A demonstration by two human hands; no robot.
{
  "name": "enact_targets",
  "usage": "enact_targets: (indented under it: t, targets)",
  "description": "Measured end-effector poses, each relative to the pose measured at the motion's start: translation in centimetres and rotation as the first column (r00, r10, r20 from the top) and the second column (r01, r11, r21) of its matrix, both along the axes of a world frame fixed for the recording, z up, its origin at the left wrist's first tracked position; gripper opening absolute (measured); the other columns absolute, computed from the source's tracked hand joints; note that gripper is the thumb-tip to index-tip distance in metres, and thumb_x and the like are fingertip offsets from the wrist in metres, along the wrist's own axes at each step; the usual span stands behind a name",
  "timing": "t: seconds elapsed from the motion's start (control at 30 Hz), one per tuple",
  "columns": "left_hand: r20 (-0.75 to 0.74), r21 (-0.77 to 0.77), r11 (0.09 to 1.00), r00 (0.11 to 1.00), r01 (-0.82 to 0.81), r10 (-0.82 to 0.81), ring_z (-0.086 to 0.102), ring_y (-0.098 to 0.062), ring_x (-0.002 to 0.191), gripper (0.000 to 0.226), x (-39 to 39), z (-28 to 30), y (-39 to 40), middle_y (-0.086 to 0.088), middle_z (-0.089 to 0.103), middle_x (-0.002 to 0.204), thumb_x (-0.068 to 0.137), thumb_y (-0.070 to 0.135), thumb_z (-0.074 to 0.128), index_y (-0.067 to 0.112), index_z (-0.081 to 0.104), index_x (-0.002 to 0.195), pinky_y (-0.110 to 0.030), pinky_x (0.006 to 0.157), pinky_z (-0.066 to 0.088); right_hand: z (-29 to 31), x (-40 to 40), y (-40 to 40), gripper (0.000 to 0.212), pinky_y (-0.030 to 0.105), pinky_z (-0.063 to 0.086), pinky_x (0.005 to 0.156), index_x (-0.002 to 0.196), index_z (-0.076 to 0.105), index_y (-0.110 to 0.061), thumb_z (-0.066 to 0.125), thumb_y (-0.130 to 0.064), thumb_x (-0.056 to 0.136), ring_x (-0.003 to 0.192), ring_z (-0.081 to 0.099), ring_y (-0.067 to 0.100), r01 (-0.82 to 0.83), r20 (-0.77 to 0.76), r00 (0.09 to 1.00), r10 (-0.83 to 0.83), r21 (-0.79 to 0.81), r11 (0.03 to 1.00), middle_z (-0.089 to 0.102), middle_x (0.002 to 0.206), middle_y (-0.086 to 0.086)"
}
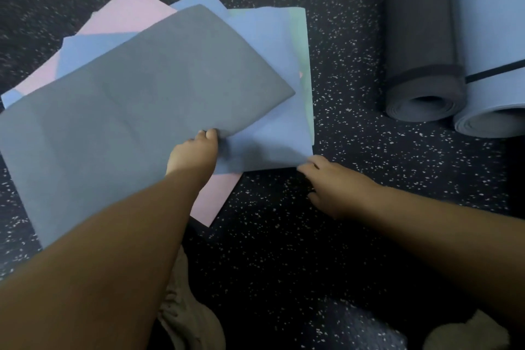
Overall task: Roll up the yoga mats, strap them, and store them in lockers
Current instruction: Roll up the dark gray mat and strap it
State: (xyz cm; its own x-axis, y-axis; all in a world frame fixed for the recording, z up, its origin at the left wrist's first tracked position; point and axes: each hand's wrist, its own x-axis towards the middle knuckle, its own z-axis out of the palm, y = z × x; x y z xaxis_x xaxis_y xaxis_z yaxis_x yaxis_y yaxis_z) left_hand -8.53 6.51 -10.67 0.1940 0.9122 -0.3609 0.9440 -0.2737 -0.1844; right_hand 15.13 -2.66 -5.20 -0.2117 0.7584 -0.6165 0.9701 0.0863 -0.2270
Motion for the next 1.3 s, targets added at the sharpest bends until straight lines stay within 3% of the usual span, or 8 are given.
enact_targets:
  t: [0.23, 0.4, 0.57, 0.77, 0.87, 0.97, 1.1, 1.3]
  targets:
    - [-0.012, 0.054, 0.996, 0.997, 0.076, -0.075, 0.060, -0.035, 0.105, 0.042, -2.0, 7.0, -1.7, -0.010, 0.052, 0.130, 0.098, 0.008, 0.039, 0.013, 0.031, 0.140, -0.039, 0.070, 0.041, 6.2, -1.9, 0.5, 0.065, 0.040, 0.027, 0.110, 0.150, 0.017, -0.026, 0.043, -0.010, 0.093, 0.144, 0.008, 0.026, -0.134, 0.068, 0.990, 0.122, 0.228, 0.964, -0.006, 0.159, 0.007]
    - [0.005, 0.046, 0.990, 0.991, 0.136, -0.137, 0.053, -0.030, 0.116, 0.052, -3.6, 12.8, -5.5, -0.003, 0.039, 0.146, 0.099, 0.010, 0.038, 0.021, 0.023, 0.147, -0.042, 0.082, 0.049, 10.4, -3.5, -2.0, 0.054, 0.052, 0.034, 0.107, 0.121, 0.064, -0.029, 0.072, -0.018, 0.069, 0.138, 0.032, 0.039, -0.316, 0.182, 0.948, 0.260, 0.484, 0.816, 0.031, 0.153, 0.017]
    - [0.110, 0.077, 0.974, 0.969, 0.213, -0.221, 0.051, -0.027, 0.121, 0.057, -4.0, 18.8, -10.4, 0.005, 0.033, 0.151, 0.097, 0.010, 0.039, 0.026, 0.022, 0.149, -0.041, 0.090, 0.048, 14.7, -4.8, -5.9, 0.059, 0.051, -0.006, 0.116, 0.150, 0.022, -0.033, 0.037, -0.016, 0.096, 0.145, -0.019, 0.030, -0.358, 0.210, 0.929, 0.306, 0.294, 0.886, -0.023, 0.158, 0.004]
    - [0.163, 0.196, 0.941, 0.937, 0.277, -0.310, 0.055, -0.021, 0.113, 0.053, -4.7, 25.4, -15.4, 0.009, 0.045, 0.140, 0.096, 0.012, 0.042, 0.030, 0.031, 0.145, -0.033, 0.077, 0.045, 20.8, -6.6, -10.4, 0.064, 0.045, 0.019, 0.113, 0.151, 0.014, -0.028, 0.044, -0.018, 0.096, 0.139, 0.026, 0.028, -0.274, 0.093, 0.962, 0.258, 0.312, 0.910, -0.002, 0.160, -0.001]
    - [0.216, 0.254, 0.930, 0.922, 0.266, -0.323, 0.055, -0.022, 0.108, 0.056, -5.1, 27.9, -16.5, 0.008, 0.049, 0.134, 0.093, 0.007, 0.044, 0.031, 0.035, 0.142, -0.034, 0.080, 0.047, 23.1, -6.3, -12.5, 0.073, 0.036, 0.040, 0.088, 0.152, 0.008, -0.031, 0.041, -0.005, 0.093, 0.116, 0.047, 0.029, -0.216, 0.024, 0.975, 0.221, 0.345, 0.913, 0.009, 0.157, -0.005]
    - [0.214, 0.296, 0.919, 0.920, 0.261, -0.330, 0.048, -0.020, 0.113, 0.056, -5.6, 30.2, -17.1, 0.008, 0.048, 0.131, 0.091, 0.005, 0.044, 0.033, 0.038, 0.140, -0.034, 0.088, 0.043, 24.7, -5.7, -14.2, 0.081, 0.031, 0.035, 0.071, 0.152, 0.006, -0.034, 0.038, 0.004, 0.087, 0.103, 0.054, 0.030, -0.149, -0.044, 0.984, 0.175, 0.347, 0.926, 0.013, 0.155, -0.009]
    - [0.156, 0.370, 0.903, 0.943, 0.218, -0.292, 0.044, -0.024, 0.105, 0.045, -6.0, 32.7, -17.9, -0.001, 0.046, 0.118, 0.092, 0.009, 0.047, 0.028, 0.050, 0.132, -0.033, 0.081, 0.039, 25.2, -5.1, -16.1, 0.084, 0.030, 0.041, 0.085, 0.152, 0.003, -0.036, 0.036, 0.006, 0.087, 0.115, 0.052, 0.026, -0.081, -0.116, 0.985, 0.126, 0.332, 0.940, 0.010, 0.157, -0.012]
    - [0.530, 0.137, 0.978, 0.846, -0.155, 0.060, 0.052, -0.027, 0.111, 0.039, -3.0, 33.5, -19.8, -0.007, 0.044, 0.128, 0.095, 0.030, 0.051, 0.014, 0.037, 0.128, -0.039, 0.091, 0.043, 25.1, -4.2, -16.5, 0.064, 0.016, 0.028, 0.100, 0.151, 0.014, -0.035, 0.036, -0.006, 0.098, 0.133, 0.040, 0.012, 0.129, -0.260, 0.966, -0.017, 0.422, 0.897, 0.016, 0.156, -0.017]
